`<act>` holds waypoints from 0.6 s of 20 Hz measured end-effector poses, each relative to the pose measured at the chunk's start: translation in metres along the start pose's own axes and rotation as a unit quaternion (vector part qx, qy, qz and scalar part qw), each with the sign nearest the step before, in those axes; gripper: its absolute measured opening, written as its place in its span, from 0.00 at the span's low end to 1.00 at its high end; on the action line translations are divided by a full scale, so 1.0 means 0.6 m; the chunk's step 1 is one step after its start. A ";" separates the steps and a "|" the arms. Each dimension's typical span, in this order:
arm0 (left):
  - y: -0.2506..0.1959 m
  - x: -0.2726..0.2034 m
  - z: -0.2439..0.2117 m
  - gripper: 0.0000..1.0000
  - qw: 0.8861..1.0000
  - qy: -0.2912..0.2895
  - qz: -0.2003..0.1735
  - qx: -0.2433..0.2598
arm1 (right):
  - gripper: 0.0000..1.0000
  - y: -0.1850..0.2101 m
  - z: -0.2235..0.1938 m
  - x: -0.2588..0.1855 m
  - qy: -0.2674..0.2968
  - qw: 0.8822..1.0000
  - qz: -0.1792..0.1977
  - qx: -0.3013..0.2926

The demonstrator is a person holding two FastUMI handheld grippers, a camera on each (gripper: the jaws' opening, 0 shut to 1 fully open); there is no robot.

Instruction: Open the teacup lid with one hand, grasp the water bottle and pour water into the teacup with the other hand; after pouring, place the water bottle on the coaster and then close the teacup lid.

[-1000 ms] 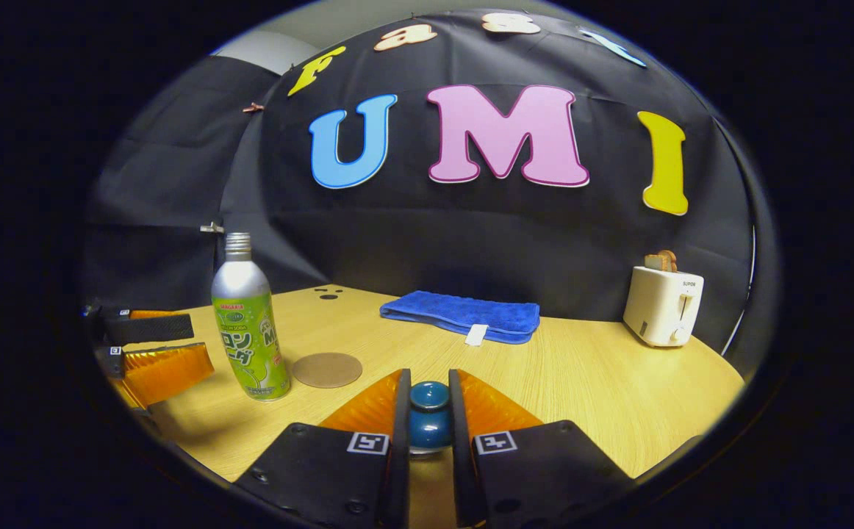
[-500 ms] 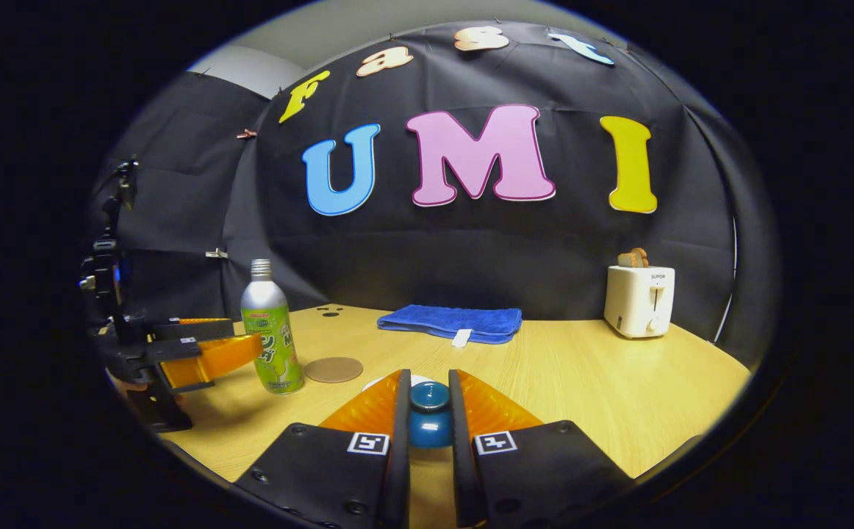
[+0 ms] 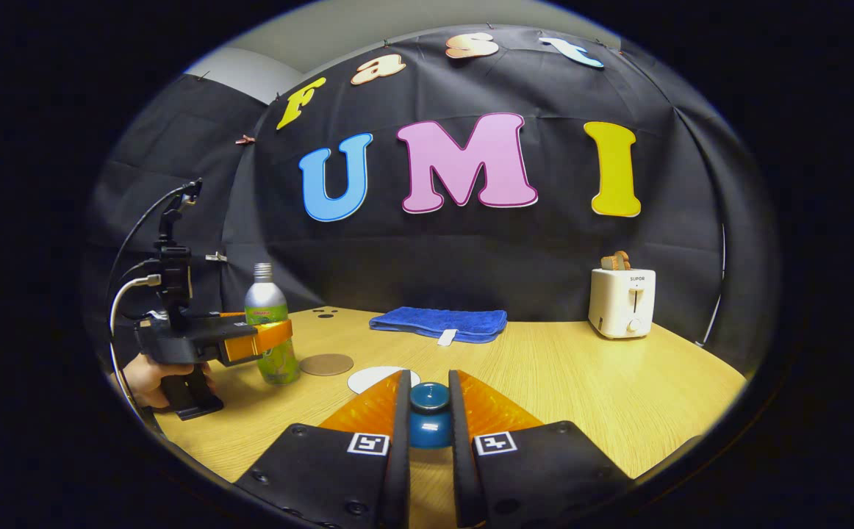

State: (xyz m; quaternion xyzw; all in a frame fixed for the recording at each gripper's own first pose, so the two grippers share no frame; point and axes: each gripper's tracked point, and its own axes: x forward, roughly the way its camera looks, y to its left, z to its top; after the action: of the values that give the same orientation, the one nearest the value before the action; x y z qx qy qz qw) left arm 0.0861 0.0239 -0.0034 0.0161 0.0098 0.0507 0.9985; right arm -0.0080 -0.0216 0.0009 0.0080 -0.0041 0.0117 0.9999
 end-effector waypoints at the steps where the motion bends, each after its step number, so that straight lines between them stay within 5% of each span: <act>1: -0.007 -0.001 -0.002 0.83 1.000 0.003 -0.005 0.010 | 0.28 -0.006 0.000 -0.001 0.000 1.000 -0.003 0.000; 7: -0.029 -0.023 0.007 0.80 0.992 0.022 -0.028 0.119 | 0.27 -0.039 0.002 -0.002 0.000 1.000 -0.019 0.000; 12: -0.044 -0.034 0.034 0.80 0.953 0.005 -0.014 0.302 | 0.27 -0.071 0.003 -0.002 0.000 0.999 -0.035 0.000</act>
State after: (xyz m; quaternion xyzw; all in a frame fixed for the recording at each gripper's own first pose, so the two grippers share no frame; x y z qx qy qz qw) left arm 0.0689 -0.0053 0.0163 0.3167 0.0302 0.0318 0.9475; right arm -0.0082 -0.0644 0.0019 0.0081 -0.0037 -0.0233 0.9997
